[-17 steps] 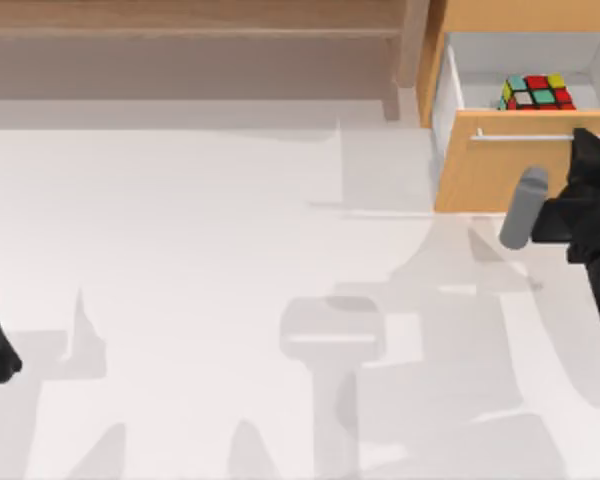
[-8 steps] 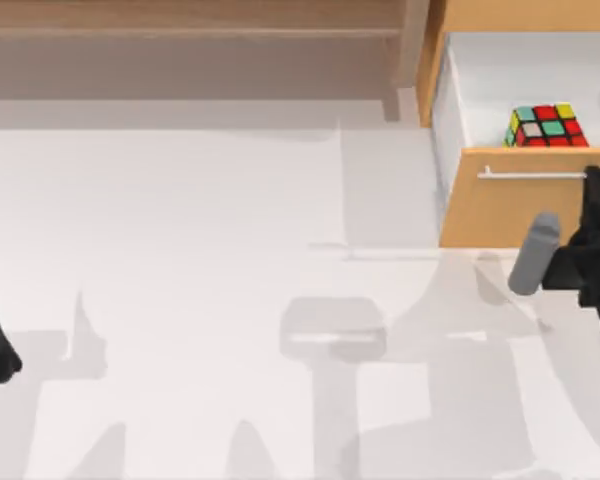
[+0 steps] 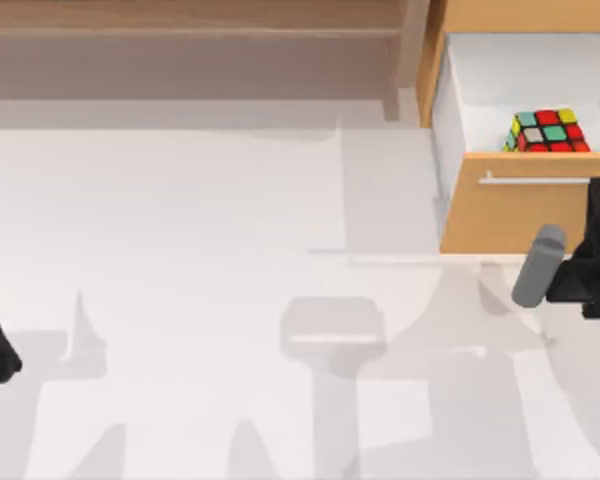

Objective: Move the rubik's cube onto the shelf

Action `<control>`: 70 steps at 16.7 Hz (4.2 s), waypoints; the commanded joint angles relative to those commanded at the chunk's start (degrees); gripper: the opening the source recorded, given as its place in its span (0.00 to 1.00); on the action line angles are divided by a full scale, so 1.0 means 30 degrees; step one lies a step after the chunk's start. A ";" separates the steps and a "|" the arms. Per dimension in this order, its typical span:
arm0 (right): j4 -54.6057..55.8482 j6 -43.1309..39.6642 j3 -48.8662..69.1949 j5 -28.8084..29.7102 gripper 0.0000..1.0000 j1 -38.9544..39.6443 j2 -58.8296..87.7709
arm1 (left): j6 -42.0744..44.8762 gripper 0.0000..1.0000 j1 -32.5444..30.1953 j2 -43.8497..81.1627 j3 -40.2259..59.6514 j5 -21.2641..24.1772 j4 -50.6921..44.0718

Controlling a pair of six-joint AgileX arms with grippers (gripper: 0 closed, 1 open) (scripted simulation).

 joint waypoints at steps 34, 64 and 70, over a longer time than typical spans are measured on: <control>-0.0313 0.1145 -0.0490 0.0506 1.00 0.1924 0.0142 | 0.0000 1.00 0.0000 0.0000 0.0000 0.0000 0.0000; -5.5756 2.8811 3.7786 -0.5223 1.00 -0.0035 0.5741 | 0.0000 1.00 0.0000 0.0000 0.0000 0.0000 0.0000; -6.0633 3.0638 4.1456 -0.6525 1.00 -0.3579 0.8482 | 0.0000 1.00 0.0000 0.0000 0.0000 0.0000 0.0000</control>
